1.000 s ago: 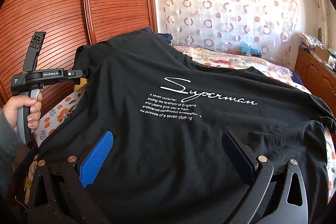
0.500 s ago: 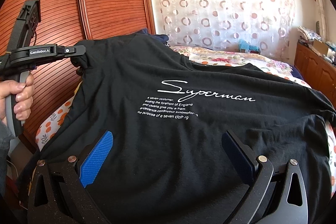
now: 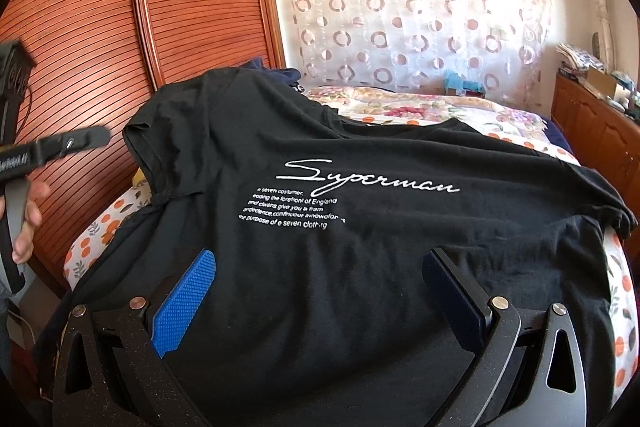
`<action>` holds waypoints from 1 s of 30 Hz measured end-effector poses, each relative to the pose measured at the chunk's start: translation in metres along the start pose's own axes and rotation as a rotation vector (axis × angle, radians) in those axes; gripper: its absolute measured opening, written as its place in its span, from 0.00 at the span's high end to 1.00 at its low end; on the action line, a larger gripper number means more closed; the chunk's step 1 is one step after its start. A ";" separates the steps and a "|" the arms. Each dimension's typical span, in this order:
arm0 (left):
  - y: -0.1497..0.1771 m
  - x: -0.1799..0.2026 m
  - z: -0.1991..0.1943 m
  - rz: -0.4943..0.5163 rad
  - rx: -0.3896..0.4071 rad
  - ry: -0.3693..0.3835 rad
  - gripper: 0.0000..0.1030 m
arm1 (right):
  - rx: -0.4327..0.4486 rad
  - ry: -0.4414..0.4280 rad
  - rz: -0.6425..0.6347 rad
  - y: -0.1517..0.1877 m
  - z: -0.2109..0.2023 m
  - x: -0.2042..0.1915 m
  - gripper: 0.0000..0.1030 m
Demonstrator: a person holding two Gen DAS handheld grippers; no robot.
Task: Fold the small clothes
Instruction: 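Grasp the shirt side with the right tool and fold it over the shirt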
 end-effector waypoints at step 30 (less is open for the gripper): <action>0.077 -0.080 -0.012 -0.091 -0.082 -0.102 0.20 | -0.200 -0.493 0.018 -0.104 0.220 -0.165 0.33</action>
Point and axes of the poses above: each gripper's, at about its wrist camera, not at the fingertips, and z roughly the way its jaws point, x to its right, y to its underside, the point moved 5 cm from there along z, roughly the way its jaws point, and after that the axes turned 8 degrees about x, right-handed, at the moved point
